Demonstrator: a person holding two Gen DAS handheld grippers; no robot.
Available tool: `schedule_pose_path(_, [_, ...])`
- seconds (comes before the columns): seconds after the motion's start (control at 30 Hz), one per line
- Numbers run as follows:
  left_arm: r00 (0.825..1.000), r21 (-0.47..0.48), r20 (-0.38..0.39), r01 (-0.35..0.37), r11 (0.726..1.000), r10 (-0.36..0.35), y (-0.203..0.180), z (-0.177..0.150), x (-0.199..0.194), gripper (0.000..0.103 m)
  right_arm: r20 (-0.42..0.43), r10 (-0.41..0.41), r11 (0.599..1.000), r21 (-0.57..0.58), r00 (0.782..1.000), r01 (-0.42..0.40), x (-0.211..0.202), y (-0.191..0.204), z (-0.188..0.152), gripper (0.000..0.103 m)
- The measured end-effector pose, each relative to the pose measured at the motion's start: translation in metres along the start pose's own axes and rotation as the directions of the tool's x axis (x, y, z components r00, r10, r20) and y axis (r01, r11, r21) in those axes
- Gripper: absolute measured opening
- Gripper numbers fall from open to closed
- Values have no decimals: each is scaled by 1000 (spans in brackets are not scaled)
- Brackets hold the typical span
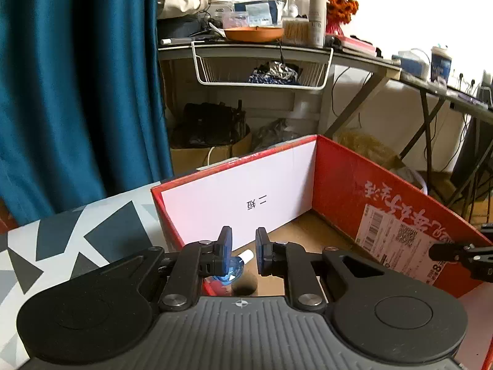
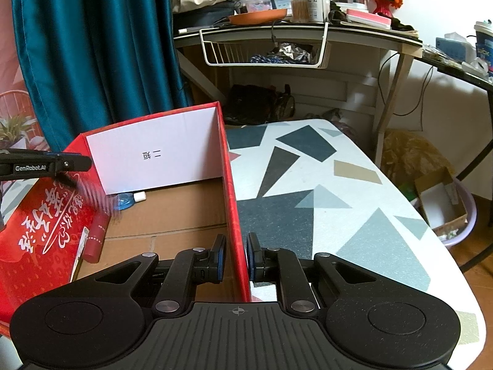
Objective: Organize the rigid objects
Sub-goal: 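Move the left tool back down to the gold framed card, then close the left gripper on the gold framed card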
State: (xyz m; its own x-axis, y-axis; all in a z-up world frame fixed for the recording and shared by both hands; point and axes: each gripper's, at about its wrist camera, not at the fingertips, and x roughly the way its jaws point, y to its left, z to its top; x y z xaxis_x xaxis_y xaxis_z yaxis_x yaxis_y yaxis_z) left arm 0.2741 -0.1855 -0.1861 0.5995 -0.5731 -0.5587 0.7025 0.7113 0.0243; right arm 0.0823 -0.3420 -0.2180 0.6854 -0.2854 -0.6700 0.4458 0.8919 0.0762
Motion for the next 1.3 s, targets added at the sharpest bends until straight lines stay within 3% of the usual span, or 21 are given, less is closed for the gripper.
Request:
schedule_pose_path(0.2, [1000,-84,29,2,996,1,16,-1,-22,18,1,1,1000,3,1000,-1,1,0,0,13])
schedule_pose_path(0.33, [998,-109,58,-29,994,36,26,-5,-47,45,1,1,1000,3,1000,-1,1,0,0,13])
schedule_pose_path(0.4, [998,-127,54,-32,991,40,32,-10,-57,46,1,2,1000,3,1000,-2,1,0,0,13])
schedule_pose_path(0.83, [989,-214,-120,-106,971,82,38,-77,-79,46,1,2,1000,5,1000,-2,1,0,0,13])
schedule_pose_path(1.03, [983,-260,-181,-79,962,32,34,-108,-81,46,1,2,1000,3,1000,-2,1,1,0,13])
schedule_pose_path(1.17, [970,-311,-239,-124,942,49,35,-121,-70,60,0,3,1000,1,1000,-3,1,1,-1,14])
schedule_pose_path(1.3, [970,-297,-240,-121,947,48,32,-124,-69,65,-1,6,1000,3,1000,-6,0,0,-2,14])
